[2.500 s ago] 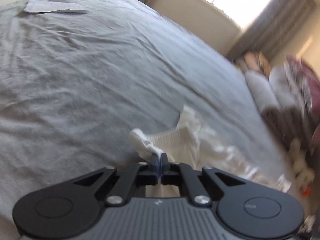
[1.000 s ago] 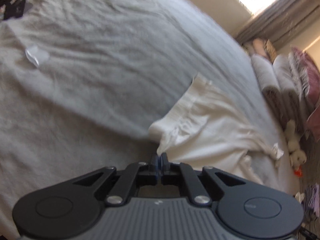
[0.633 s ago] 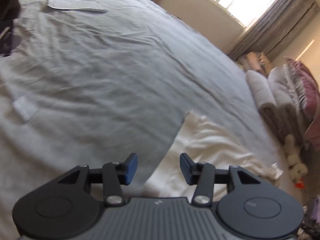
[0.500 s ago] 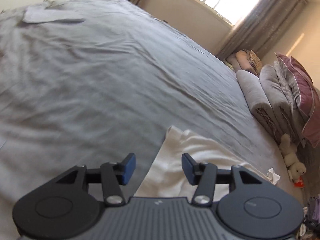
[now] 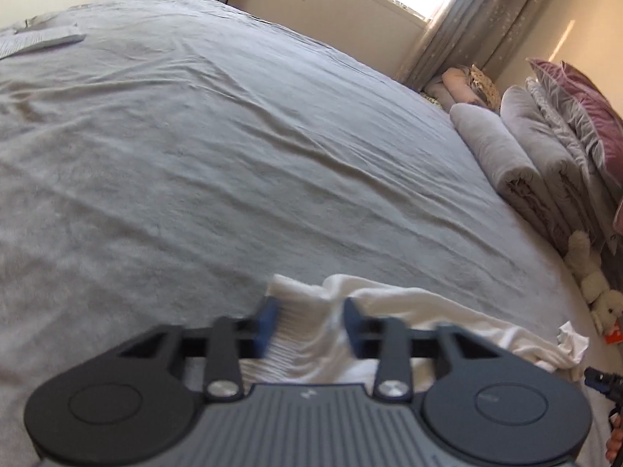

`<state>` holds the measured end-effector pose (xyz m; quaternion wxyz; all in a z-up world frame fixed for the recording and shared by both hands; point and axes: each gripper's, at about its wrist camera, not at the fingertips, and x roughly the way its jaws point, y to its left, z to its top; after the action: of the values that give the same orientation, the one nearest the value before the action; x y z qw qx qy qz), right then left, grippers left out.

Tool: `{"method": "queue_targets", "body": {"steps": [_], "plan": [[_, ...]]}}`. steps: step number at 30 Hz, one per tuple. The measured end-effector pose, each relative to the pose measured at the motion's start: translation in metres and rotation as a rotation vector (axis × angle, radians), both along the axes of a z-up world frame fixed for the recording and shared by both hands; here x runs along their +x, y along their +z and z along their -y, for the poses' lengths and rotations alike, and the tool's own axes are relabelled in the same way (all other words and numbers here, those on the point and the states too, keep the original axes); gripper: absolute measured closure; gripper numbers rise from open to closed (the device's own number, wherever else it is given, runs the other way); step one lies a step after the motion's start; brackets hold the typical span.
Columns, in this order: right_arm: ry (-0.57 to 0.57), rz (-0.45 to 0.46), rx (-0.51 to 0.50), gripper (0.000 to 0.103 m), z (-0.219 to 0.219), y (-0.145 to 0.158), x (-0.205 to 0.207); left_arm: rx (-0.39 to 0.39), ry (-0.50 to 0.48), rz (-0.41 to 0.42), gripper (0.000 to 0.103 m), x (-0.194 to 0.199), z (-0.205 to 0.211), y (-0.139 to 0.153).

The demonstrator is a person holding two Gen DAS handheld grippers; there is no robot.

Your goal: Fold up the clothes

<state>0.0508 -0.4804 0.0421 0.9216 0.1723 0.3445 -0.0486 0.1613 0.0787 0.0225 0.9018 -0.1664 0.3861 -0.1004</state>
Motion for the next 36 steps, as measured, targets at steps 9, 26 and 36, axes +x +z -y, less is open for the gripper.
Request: {"method": "queue_targets", "body": {"steps": [9,26,36], "plan": [[-0.108,0.169,-0.332,0.097,-0.015,0.068,-0.024,-0.163,0.163,0.144,0.103,-0.008,-0.036,0.03],[-0.271,0.018,-0.263,0.097,0.029,0.062,-0.042,0.096,-0.006,0.057,0.064,0.004,0.014,0.009],[-0.264,0.133,-0.264,0.097,0.023,0.079,-0.04,0.08,0.062,0.109,0.096,0.001,-0.003,0.022]]}}
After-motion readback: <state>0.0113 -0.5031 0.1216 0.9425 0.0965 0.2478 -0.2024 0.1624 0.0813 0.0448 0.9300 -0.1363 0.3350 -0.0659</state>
